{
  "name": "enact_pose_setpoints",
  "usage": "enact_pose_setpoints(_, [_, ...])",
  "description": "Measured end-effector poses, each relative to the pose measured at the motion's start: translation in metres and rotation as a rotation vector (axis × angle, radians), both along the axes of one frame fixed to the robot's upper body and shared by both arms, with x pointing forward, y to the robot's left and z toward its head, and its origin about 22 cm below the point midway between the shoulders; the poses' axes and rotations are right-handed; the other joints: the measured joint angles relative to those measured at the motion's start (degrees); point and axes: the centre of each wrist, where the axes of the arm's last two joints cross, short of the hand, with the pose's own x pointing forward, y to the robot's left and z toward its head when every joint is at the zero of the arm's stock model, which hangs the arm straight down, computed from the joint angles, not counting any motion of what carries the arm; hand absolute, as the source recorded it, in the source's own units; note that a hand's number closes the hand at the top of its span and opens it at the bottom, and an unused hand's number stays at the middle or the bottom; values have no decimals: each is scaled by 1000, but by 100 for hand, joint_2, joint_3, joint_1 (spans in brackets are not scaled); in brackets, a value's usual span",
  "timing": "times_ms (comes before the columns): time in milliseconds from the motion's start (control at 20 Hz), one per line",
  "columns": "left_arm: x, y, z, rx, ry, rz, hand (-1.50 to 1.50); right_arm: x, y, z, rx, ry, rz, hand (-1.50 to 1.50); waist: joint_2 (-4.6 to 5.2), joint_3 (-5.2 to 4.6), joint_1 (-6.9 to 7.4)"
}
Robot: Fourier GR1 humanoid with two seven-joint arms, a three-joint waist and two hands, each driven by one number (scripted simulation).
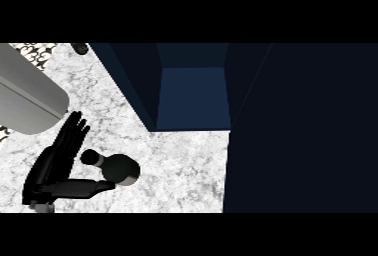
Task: Pick up the wine, place it into the cabinet and close the cabinet
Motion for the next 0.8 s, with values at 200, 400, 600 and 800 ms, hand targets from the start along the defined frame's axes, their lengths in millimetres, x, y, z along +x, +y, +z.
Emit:
enact_pose_setpoints(200, [1,-3,-23,-4,23,-5,-150,1,-1,1,-4,5,-9,-150,3,-1,6])
enact_pose_setpoints(400, [3,0,-40,-17,40,-17,-150,1,0,2,-4,6,-12,-150,3,-2,7])
enact_pose_setpoints(600, [7,-4,-59,-22,50,-34,-150,1,1,2,-5,2,-1,-150,3,-2,-1])
enact_pose_setpoints(800, [2,1,-76,-31,62,-52,-150,4,-1,5,-12,-11,-7,-150,5,-2,16])
